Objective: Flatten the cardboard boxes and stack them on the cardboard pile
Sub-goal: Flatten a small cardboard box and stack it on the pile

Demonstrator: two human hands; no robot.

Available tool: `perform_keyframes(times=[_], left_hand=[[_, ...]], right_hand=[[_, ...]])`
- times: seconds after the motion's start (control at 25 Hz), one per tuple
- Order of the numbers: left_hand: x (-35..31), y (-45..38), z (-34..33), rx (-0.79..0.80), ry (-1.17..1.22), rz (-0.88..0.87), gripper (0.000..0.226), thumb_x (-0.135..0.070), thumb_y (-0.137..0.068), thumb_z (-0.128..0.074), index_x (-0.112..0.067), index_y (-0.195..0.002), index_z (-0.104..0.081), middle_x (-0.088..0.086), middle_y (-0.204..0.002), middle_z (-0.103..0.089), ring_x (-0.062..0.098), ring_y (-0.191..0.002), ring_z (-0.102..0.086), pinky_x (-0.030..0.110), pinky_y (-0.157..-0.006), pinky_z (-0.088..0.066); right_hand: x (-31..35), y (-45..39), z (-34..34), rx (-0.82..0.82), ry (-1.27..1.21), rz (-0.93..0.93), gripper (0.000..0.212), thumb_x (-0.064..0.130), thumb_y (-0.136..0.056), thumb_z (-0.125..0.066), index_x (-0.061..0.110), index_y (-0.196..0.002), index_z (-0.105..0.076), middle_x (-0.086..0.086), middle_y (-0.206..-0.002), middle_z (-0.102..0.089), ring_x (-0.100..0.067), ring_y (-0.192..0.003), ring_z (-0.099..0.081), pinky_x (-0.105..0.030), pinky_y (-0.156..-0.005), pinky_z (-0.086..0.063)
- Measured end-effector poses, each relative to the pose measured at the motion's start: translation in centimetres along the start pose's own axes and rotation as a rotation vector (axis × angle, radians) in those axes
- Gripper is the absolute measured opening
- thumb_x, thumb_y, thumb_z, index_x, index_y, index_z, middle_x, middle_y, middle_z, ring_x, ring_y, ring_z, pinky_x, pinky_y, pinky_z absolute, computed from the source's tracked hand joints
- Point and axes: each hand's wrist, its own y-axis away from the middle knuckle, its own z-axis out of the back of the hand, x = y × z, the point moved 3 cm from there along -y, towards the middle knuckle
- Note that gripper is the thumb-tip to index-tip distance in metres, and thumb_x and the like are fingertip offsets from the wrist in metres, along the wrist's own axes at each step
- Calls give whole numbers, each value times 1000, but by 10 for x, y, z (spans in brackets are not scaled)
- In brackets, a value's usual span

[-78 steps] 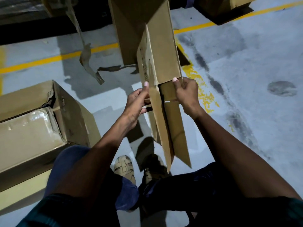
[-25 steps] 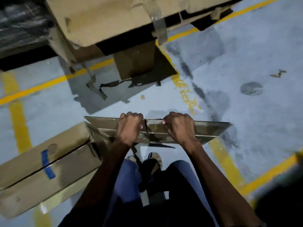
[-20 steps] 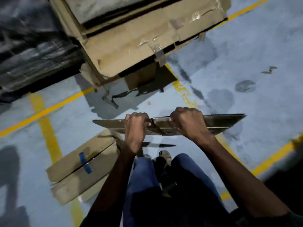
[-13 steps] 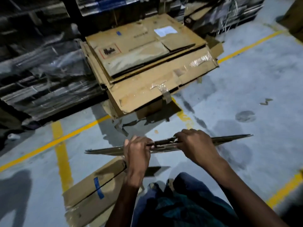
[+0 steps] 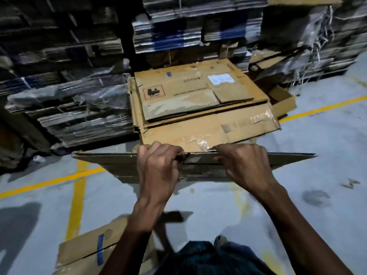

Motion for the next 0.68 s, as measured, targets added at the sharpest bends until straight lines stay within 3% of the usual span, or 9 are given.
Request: perform_keyframes(times=[0.2,0.44,0.48,0.56,0.68], left_hand=[[-35,-86,-29,-155,-33,-9,48,15,-47,-72,-17,-82,-74,-1,-77,-74,22,-72,-64,28,-68,-18],[-55,-169,-54,-325,-78,13,43,14,-49,-68,-16,-78,-75,-1,-74,-73,21,-69,-64,31,-66,-20],[-55,-179,-59,-340,-90,14,41,14,-51,-69,-16,-78,-75,-1,-72,-73,20,-68,-64,31,-66,-24],[-51,-196,-71,-333,-119,13,36,11,-56,-73,-17,-77,-76,-1,-70,-72,20,-68,-64,30,-67,-32],[-39,-219,-91,-317,-158,-2,30,5,-58,-77,-18,-77,-76,-2,-70,-73,19,-68,-65,27,-65,-32]], right_hand=[[-73,-68,24,-119,61,97,18,33,-81,-75,22,-76,-62,0,-60,-65,-32,-53,-61,-26,-45,-30],[-131,-150,41,-292,167,172,15,19,-71,-80,26,-79,-69,2,-58,-66,-27,-50,-61,-21,-47,-16],[-138,-159,37,-333,141,184,18,14,-71,-80,26,-81,-71,3,-59,-67,-25,-49,-60,-19,-45,-17],[-150,-175,26,-392,56,207,27,7,-72,-82,25,-91,-78,4,-65,-72,-20,-52,-64,-20,-43,-38],[-166,-196,-1,-455,-27,216,31,3,-73,-82,23,-96,-79,3,-74,-76,-19,-61,-71,-28,-53,-54]])
